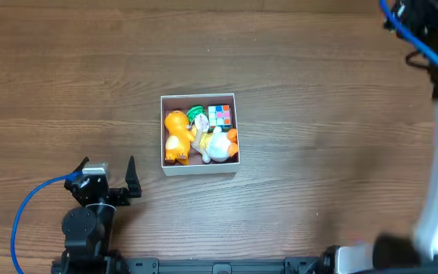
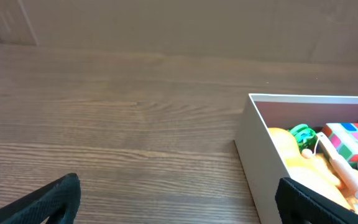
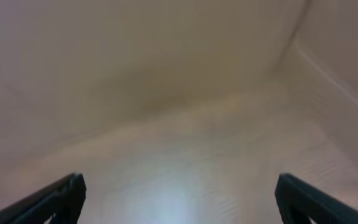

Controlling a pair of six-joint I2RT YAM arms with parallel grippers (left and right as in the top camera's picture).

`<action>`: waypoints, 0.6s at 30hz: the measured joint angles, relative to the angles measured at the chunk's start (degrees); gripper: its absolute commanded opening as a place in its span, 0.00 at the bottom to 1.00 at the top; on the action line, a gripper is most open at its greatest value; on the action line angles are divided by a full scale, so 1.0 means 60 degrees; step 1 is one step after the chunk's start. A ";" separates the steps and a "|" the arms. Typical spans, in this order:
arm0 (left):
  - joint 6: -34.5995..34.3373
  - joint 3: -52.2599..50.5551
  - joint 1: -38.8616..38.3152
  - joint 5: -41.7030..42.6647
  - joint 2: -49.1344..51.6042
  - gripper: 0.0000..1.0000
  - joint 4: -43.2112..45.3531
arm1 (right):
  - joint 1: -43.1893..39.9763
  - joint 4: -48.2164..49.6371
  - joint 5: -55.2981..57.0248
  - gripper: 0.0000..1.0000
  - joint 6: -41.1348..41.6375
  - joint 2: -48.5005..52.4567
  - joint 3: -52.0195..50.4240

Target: Pack container

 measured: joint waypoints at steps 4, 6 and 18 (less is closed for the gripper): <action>0.0000 0.0000 0.0000 0.0004 0.0000 1.00 -0.0007 | 0.0000 0.1005 -0.0339 1.00 -0.0033 -0.2565 -0.2677; 0.0000 0.0000 0.0000 0.0000 -0.0018 1.00 -0.0004 | -0.0004 0.1060 -0.0419 1.00 -0.0029 -0.3585 -0.3668; 0.0004 -0.0022 0.0000 -0.0004 -0.0018 1.00 0.0004 | 0.0000 0.7114 -0.2404 1.00 -0.0033 -0.9704 -1.2378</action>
